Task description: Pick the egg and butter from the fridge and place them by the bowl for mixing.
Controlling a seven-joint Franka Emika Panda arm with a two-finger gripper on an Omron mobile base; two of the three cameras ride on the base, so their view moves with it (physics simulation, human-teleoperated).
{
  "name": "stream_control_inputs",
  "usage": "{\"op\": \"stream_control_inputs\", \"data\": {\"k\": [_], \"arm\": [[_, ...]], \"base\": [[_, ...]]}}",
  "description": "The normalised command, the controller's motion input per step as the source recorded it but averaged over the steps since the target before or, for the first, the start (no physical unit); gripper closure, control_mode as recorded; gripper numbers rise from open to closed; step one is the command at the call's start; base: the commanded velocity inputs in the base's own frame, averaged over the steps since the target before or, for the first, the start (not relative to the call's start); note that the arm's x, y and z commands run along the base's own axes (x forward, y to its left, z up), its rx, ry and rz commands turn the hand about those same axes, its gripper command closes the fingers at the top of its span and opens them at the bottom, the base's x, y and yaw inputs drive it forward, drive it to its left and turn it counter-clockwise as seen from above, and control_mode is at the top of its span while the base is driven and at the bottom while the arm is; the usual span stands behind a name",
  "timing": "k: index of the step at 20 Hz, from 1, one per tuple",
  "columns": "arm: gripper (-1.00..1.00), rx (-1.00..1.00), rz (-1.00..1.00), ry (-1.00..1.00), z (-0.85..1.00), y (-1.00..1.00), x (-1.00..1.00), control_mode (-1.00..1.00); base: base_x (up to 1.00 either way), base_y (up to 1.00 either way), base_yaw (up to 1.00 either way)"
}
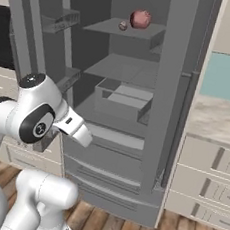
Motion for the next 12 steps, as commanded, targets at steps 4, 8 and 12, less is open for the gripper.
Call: {"op": "stream_control_inputs", "data": {"k": [4,8,12], "arm": [[-1.00,0.00,0.00,0.00,0.00,0.00,0.00,1.00],[-1.00,0.00,0.00,0.00,0.00,0.00,0.00,1.00],[-1.00,0.00,0.00,0.00,0.00,0.00,0.00,1.00]], "base": [[0.64,0.19,0.00],[0.60,0.23,0.00],[0.64,0.29,0.00]]}}
